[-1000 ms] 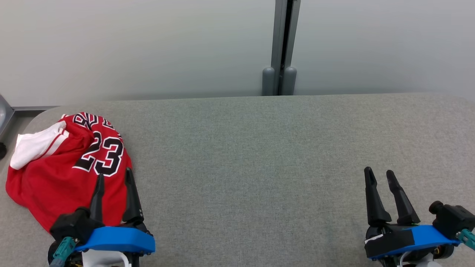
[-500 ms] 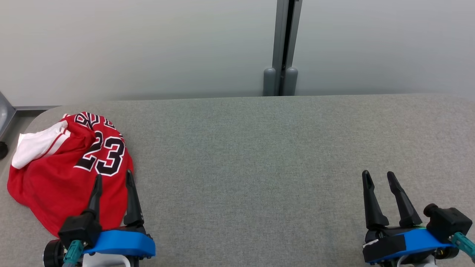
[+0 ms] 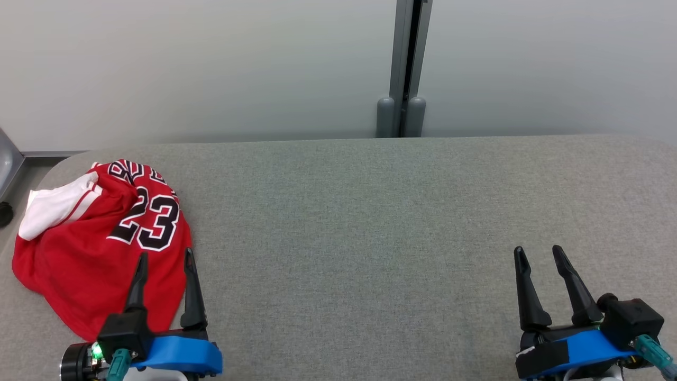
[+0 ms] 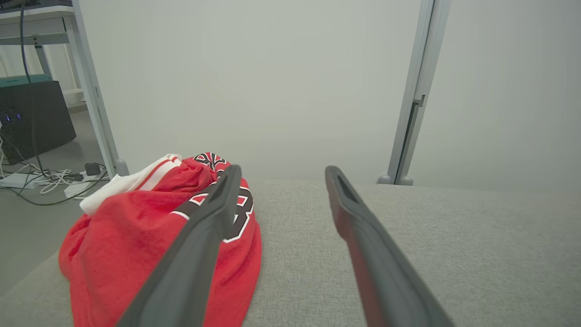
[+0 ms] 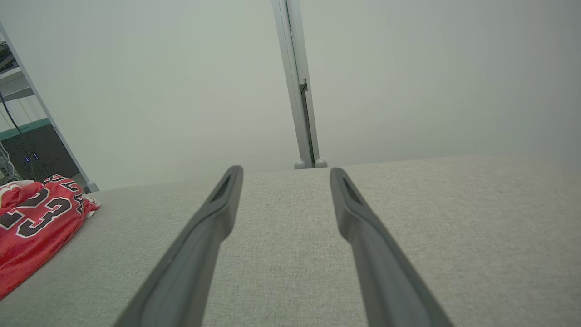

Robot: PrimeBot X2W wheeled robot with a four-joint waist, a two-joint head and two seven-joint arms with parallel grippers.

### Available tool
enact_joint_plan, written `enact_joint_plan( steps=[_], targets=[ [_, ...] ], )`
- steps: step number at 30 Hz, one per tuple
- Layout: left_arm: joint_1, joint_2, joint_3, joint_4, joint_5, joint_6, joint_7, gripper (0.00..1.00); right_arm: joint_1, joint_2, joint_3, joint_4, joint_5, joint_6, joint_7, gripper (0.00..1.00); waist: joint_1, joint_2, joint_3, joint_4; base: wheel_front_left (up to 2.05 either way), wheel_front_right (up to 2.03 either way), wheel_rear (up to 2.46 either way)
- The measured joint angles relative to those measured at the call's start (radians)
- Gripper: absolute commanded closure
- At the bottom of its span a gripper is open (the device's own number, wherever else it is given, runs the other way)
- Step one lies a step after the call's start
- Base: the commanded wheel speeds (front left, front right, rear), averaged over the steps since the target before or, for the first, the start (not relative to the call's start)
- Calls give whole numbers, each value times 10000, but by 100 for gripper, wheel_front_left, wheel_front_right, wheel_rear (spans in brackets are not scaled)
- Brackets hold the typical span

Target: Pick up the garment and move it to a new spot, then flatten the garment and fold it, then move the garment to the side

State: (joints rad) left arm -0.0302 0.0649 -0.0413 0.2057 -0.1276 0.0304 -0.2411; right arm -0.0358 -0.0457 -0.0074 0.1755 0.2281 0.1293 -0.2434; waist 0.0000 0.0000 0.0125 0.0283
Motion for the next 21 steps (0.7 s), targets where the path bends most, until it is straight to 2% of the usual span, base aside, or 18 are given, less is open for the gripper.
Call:
enact_joint_plan(
  steps=[10, 21],
  targets=[
    [39, 0, -8, 128, 640, 56, -205, 0, 42, -8, -17, 98, -709, 2, -182, 0, 0, 0, -33, -5, 0, 0, 0],
    [76, -36, 17, 301, 378, 25, -205, 0, 39, -10, -90, 374, -677, 12, -190, 0, 0, 0, -31, -69, 0, 0, 0]
  ],
)
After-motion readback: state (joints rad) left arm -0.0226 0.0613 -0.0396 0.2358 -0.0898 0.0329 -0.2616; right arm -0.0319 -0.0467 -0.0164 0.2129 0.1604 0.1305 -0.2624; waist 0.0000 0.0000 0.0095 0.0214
